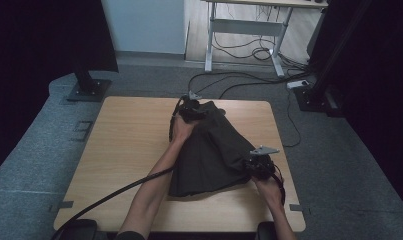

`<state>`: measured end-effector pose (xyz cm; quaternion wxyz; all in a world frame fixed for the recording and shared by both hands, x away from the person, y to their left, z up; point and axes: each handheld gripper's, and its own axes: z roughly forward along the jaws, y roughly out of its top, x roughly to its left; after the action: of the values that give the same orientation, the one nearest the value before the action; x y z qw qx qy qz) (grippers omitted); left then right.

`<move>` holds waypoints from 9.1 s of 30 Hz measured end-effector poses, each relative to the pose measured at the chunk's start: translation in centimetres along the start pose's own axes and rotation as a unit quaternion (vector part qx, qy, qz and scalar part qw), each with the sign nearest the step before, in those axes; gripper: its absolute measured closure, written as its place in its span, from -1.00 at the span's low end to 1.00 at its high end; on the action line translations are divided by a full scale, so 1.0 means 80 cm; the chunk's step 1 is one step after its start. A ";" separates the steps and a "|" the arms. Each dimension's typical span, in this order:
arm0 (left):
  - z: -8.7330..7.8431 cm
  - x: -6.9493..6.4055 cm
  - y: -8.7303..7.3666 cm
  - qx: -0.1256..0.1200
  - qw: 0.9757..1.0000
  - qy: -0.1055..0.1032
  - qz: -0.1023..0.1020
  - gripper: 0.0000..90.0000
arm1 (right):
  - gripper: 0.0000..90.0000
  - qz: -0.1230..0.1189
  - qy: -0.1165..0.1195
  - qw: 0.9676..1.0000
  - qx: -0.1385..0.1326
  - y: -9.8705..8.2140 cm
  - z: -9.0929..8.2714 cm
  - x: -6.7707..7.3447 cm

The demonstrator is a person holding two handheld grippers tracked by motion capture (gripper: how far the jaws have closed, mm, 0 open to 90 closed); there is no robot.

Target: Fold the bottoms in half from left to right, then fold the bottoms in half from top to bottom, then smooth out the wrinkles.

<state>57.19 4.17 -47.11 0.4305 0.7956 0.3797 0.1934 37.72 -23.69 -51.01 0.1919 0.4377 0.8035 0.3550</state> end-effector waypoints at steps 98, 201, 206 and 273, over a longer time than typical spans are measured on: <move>-0.152 -0.059 -0.212 0.109 0.992 -0.059 0.017 -0.69 | 0.31 0.094 -0.022 0.993 0.071 0.004 0.047 -0.082; -0.206 0.050 -0.168 0.093 0.995 0.017 -0.016 -0.85 | -0.78 0.039 0.040 0.998 -0.013 0.049 0.038 0.016; -0.181 0.052 -0.156 0.098 0.995 0.018 -0.021 -0.85 | -0.79 0.030 0.051 0.998 -0.013 0.070 0.054 0.031; -0.222 -0.065 -0.243 0.154 0.987 0.030 -0.026 -0.67 | 0.21 -0.032 0.061 0.993 0.095 -0.018 0.019 0.069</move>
<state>34.09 16.36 -53.29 0.2960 0.8363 0.4380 0.1453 34.84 -18.94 -53.07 0.1117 0.4055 0.8573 0.2969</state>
